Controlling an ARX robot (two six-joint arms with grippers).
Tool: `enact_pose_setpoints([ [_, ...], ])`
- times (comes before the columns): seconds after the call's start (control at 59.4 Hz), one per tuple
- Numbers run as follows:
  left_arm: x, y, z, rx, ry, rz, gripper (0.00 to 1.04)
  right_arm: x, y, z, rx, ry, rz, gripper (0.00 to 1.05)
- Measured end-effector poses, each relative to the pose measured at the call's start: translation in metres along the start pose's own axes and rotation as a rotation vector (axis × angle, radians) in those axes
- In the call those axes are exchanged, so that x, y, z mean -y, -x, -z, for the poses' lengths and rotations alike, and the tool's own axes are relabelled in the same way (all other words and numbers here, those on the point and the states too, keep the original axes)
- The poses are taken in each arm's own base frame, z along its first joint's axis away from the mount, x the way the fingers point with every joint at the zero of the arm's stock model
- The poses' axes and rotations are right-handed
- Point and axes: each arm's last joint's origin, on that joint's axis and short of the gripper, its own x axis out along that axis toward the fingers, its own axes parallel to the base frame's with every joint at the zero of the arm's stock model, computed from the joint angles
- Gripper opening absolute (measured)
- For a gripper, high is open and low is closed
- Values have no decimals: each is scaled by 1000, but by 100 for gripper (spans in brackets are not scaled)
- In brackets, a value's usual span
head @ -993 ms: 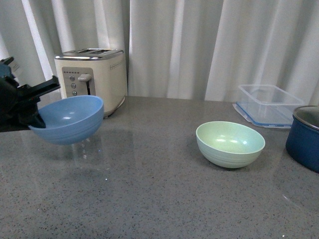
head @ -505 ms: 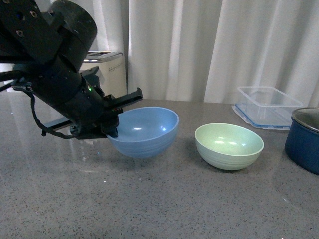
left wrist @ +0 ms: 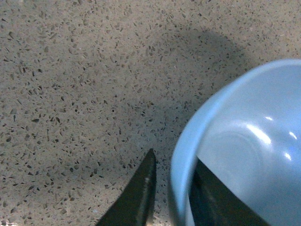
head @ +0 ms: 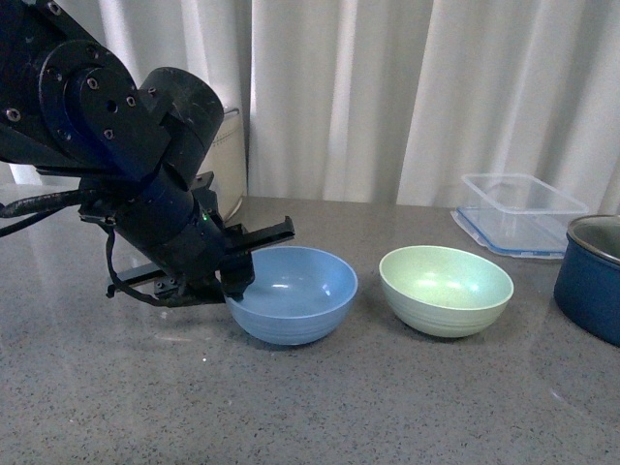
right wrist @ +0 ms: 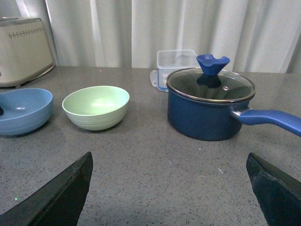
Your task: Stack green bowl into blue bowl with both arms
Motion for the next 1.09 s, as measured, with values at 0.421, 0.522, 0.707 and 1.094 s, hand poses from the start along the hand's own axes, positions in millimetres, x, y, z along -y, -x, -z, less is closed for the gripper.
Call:
enact_pose_setpoints([
  [0.421, -7, 89, -27, 273, -64, 151, 99, 0, 0, 0, 0, 0, 0, 95],
  [0.522, -18, 123, -29, 431, -96, 142, 97, 0, 0, 0, 0, 0, 1, 95],
  [0.707, -58, 132, 25, 788, -246, -54, 58, 0, 0, 0, 0, 0, 0, 95],
  [1.094, -105, 155, 113, 777, -287, -72, 4, 0, 0, 0, 0, 0, 0, 95],
])
